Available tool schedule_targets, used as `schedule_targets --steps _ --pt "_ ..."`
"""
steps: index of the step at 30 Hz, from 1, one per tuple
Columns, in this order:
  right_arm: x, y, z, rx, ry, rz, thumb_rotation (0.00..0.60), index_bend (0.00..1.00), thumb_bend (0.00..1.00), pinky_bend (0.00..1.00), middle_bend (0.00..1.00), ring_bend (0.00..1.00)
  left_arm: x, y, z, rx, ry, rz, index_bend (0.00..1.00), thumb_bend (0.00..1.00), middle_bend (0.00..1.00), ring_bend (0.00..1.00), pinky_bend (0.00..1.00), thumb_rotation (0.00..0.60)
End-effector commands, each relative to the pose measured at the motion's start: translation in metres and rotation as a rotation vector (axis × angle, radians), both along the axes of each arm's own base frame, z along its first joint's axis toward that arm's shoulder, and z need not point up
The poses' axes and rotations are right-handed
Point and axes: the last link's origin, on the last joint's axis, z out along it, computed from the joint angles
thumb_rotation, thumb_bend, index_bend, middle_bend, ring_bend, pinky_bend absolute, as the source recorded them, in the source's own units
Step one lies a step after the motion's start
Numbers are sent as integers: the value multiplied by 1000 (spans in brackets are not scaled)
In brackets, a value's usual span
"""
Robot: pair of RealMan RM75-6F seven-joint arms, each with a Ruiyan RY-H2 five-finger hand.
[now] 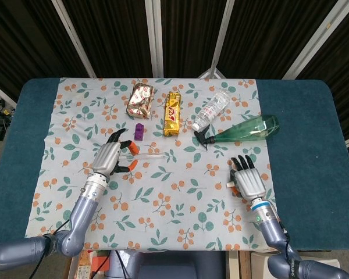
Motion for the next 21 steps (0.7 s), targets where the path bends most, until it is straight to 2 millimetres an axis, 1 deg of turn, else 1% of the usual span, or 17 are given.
schedule_targets --steps 1,7,11,16,21 --pt "0 1 0 -1 -1 0 600 628 429 31 170 16 0 0 0 -1 -1 0 634 521 490 46 0 600" --pt "2 1 4 -15 -13 7 600 636 432 36 175 17 0 -1 -1 -4 -3 1 634 521 490 46 0 600" --pt "6 -2 11 -46 -31 22 600 638 432 36 176 17 2 0 -2 -10 -11 6 634 521 490 46 0 600" --pt "18 -15 30 -146 -75 68 600 637 432 36 178 17 9 3 -9 -23 -32 18 634 521 490 46 0 600" --pt "36 -36 54 -253 -94 134 600 637 432 36 178 17 22 9 -21 -27 -124 56 634 521 490 46 0 600"
